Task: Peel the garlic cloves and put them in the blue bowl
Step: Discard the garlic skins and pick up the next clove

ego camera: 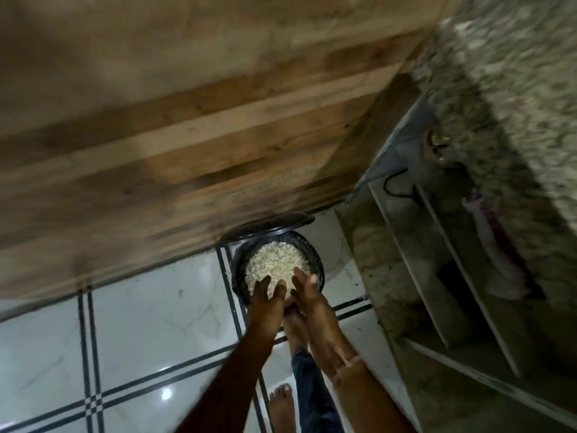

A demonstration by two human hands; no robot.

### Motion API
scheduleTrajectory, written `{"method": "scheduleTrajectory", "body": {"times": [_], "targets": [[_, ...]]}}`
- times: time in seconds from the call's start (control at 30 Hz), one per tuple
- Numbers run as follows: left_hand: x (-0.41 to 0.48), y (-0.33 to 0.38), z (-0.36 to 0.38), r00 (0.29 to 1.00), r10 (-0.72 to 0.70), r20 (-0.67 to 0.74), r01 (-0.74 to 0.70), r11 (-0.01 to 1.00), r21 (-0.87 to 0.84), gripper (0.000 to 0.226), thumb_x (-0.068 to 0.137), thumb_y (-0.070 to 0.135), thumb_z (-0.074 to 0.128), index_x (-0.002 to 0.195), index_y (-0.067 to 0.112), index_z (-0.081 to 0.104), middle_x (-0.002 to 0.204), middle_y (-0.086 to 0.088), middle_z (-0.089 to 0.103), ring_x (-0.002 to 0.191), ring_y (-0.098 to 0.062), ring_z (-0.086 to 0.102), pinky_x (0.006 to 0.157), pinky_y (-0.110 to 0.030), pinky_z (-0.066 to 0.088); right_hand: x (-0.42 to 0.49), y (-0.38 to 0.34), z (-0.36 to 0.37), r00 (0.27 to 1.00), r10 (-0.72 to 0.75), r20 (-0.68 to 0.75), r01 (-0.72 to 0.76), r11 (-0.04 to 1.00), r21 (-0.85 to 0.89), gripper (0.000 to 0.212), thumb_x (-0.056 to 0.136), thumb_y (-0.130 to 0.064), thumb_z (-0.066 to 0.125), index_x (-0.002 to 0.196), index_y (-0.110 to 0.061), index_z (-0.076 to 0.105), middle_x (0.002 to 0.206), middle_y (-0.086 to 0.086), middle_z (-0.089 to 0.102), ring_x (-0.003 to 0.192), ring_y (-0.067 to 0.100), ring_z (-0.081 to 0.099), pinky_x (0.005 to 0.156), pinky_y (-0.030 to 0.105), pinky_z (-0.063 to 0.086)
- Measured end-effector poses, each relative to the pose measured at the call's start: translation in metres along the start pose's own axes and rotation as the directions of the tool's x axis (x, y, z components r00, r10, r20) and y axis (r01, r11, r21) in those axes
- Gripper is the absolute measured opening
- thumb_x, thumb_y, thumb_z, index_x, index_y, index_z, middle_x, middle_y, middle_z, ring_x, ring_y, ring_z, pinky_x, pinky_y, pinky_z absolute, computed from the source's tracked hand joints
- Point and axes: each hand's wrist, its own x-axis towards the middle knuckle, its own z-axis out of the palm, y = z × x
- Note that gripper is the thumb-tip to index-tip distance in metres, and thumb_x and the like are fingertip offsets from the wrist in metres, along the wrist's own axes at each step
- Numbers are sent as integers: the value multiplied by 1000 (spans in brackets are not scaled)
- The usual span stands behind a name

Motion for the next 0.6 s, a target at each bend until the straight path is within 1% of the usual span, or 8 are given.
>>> {"method": "scheduleTrajectory", "body": {"times": [0.07, 0.1, 0.17, 0.23, 0.3, 0.4, 0.5, 0.6], "targets": [[-63, 8, -10, 991, 125, 44, -128, 987, 95, 54, 106, 41, 53, 157, 25, 42, 162, -6, 40, 145, -27, 43, 114, -34, 38, -49, -11, -17, 990, -129, -57, 126, 990, -65, 43, 111, -44, 40, 136, -16, 62, 135, 12, 65, 107, 13, 72, 85, 23, 58], [-100, 10, -13, 985, 161, 69, -171, 970, 175, 55, 106, 43, 53, 156, 26, 42, 163, -5, 40, 145, -26, 43, 117, -36, 37, -81, -17, -26, 987, -143, -77, 135, 986, -100, 39, 112, -39, 43, 129, -11, 65, 128, 17, 69, 97, 16, 75, 77, 23, 61], [-153, 9, -14, 958, 266, 102, -285, 913, 293, 56, 104, 43, 56, 156, 26, 42, 161, -4, 44, 142, -24, 47, 118, -35, 37, -141, -25, -46, 962, -232, -145, 185, 942, -281, 31, 111, -35, 48, 117, -15, 71, 123, 24, 70, 101, 28, 73, 84, 26, 59], [-213, 13, -6, 928, 341, 148, -371, 858, 354, 60, 101, 47, 58, 155, 25, 44, 158, -2, 46, 141, -23, 49, 118, -38, 38, -204, -23, -76, 931, -304, -199, 221, 909, -354, 20, 110, -30, 49, 110, -29, 70, 118, 5, 74, 113, 22, 69, 95, 22, 55], [-267, 16, 12, 864, 424, 272, -501, 783, 369, 69, 95, 61, 52, 154, 25, 45, 157, -2, 49, 143, -22, 47, 118, -45, 40, -264, -23, -104, 893, -390, -227, 290, 882, -373, 23, 108, -35, 51, 117, -29, 71, 118, -10, 73, 120, 10, 66, 106, 26, 51], [-331, 24, 48, 721, 555, 414, -691, 622, 369, 74, 94, 64, 48, 155, 24, 44, 160, -1, 45, 148, -20, 39, 121, -42, 34, -335, -24, -149, 829, -494, -261, 358, 829, -430, 20, 107, -39, 51, 111, -32, 69, 102, -24, 69, 105, -11, 64, 87, 3, 47], [-380, 27, 86, 593, 616, 519, -805, 457, 377, 60, 99, 51, 59, 152, 25, 48, 156, 3, 47, 144, -17, 41, 114, -25, 32, -377, -22, -203, 726, -612, -312, 392, 742, -544, 28, 106, -46, 50, 114, -32, 72, 109, -15, 72, 103, -1, 67, 92, 23, 55], [-424, 23, 140, 495, 616, 613, -869, 343, 357, 61, 96, 54, 55, 148, 24, 53, 152, 1, 52, 139, -20, 47, 113, -33, 39, -408, -18, -270, 633, -692, -347, 406, 678, -613, 30, 108, -48, 48, 112, -30, 73, 109, -11, 73, 100, 3, 66, 91, 31, 55]]}}
